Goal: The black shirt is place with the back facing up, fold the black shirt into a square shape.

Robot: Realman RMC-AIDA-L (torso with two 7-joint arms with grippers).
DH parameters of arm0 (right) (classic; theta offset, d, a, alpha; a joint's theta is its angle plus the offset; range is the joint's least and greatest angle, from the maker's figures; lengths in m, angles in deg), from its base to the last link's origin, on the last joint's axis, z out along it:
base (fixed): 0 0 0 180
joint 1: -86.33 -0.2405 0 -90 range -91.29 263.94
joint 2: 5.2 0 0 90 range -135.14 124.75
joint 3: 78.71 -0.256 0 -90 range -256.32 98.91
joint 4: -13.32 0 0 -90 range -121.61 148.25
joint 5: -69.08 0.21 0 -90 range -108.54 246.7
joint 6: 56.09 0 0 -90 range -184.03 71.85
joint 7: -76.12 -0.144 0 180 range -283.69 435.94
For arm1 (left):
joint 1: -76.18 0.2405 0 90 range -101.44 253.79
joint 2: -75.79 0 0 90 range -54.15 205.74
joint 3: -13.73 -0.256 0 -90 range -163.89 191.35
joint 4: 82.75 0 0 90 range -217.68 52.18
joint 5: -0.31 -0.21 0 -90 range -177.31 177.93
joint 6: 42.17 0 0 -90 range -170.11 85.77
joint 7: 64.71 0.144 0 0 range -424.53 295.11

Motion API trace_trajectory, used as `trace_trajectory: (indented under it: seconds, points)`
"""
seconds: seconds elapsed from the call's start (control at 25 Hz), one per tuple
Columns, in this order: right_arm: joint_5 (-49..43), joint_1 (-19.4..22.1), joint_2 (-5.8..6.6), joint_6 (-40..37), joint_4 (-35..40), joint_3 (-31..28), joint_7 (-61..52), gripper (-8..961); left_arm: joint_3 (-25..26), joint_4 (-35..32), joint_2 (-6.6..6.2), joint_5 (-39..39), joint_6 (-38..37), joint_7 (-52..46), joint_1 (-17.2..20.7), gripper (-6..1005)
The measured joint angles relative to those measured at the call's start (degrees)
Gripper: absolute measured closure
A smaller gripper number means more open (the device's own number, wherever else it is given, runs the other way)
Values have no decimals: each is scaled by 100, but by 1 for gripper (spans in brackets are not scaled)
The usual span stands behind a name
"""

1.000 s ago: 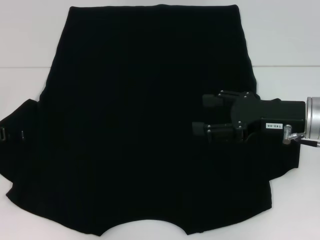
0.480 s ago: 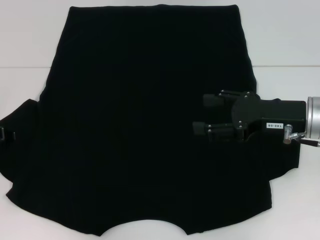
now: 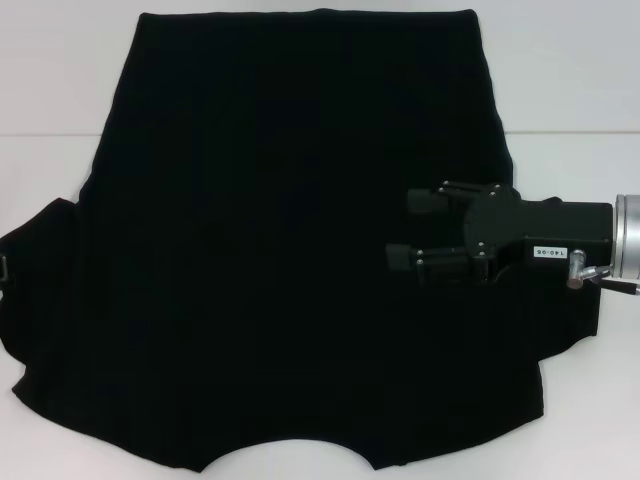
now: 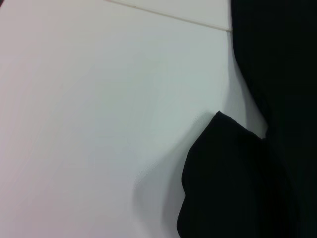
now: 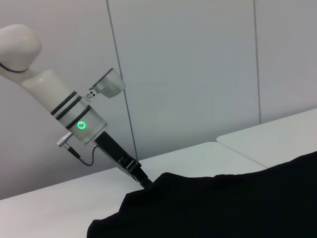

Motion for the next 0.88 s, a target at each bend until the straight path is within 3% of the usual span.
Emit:
trace_trajectory:
  seconds: [0.28,0.88]
  points:
    - [2,-2,-6,-6,5,0,1,40,0,2,0,-1,0,16,0,1002]
    - [13,5,-27,-1,0,-91,6,41,92,-233,-36,-146,59,24,40,999]
